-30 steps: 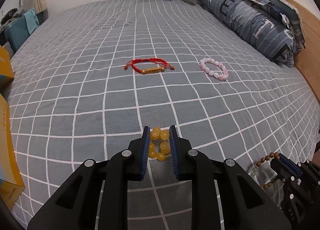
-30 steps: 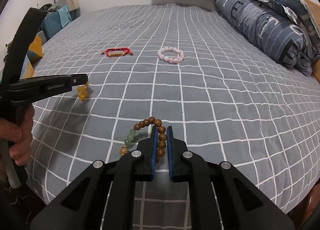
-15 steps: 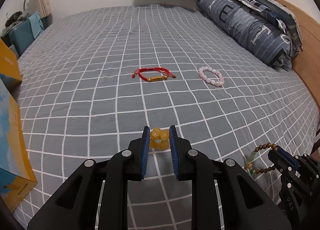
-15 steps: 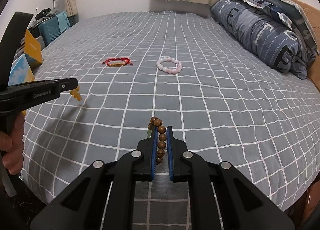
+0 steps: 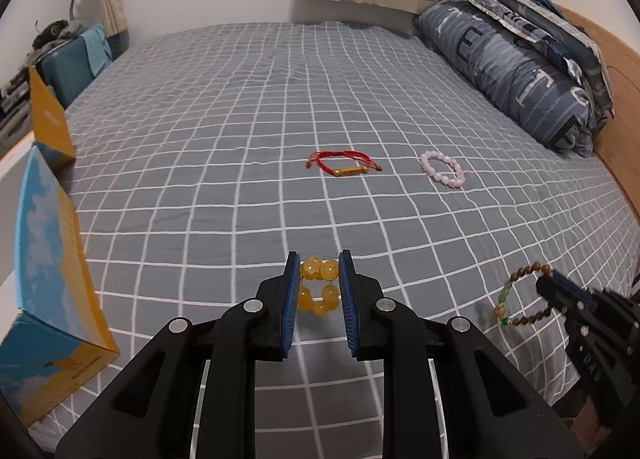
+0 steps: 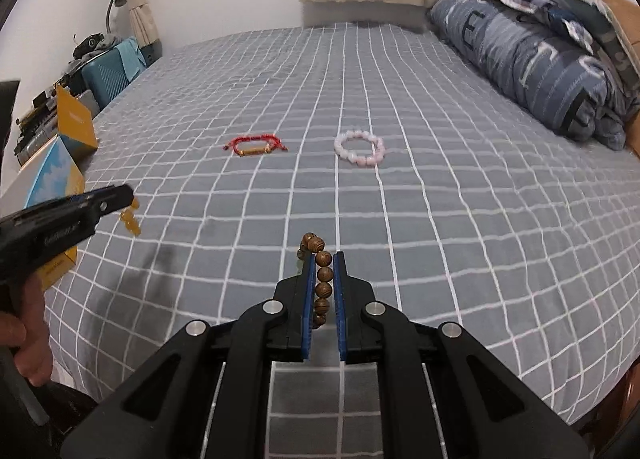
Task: Organize jewelry
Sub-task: 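Carry the wooden and amber bead bracelets toward the white box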
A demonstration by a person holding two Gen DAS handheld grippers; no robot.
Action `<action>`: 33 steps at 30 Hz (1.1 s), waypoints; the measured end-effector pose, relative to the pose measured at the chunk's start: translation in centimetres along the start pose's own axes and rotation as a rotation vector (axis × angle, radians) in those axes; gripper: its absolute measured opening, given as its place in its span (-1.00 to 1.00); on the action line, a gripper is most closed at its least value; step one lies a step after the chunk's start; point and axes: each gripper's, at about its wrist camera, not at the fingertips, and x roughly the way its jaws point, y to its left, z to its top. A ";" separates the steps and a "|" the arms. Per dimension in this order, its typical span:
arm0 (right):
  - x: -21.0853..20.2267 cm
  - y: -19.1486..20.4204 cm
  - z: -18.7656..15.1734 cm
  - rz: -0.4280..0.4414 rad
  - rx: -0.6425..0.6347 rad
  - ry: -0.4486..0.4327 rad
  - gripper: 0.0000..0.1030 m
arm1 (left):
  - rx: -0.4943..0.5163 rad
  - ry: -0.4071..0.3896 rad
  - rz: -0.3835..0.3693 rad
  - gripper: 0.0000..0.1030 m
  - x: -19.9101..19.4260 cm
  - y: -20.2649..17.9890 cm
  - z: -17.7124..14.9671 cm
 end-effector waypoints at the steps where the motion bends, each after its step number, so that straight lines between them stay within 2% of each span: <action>1: -0.1 0.3 0.4 -0.003 -0.006 -0.004 -0.84 | -0.003 -0.002 0.006 -0.63 -0.2 0.3 0.0; 9: -0.7 3.4 3.6 -0.004 -0.065 -0.034 -0.84 | -0.047 -0.015 0.034 -0.63 -2.0 3.1 1.1; 12: -1.0 5.1 4.9 0.024 -0.080 -0.032 -0.84 | -0.068 -0.012 0.034 -0.63 -2.6 4.2 1.4; 20: -2.2 9.7 8.6 0.070 -0.122 -0.075 -0.84 | -0.098 -0.044 0.116 -0.63 -5.5 7.5 2.8; 27: -2.6 15.7 12.0 0.128 -0.218 -0.082 -0.84 | -0.118 -0.077 0.182 -0.63 -8.5 10.4 3.6; 28: -2.8 16.5 12.3 0.139 -0.225 -0.086 -0.84 | -0.120 -0.081 0.192 -0.64 -8.9 10.8 3.7; 30: -2.9 18.0 12.5 0.157 -0.247 -0.092 -0.84 | -0.131 -0.076 0.213 -0.79 -9.6 11.7 3.8; 33: -3.0 20.4 12.6 0.198 -0.270 -0.084 -0.84 | -0.151 -0.088 0.241 -0.80 -10.9 13.2 3.8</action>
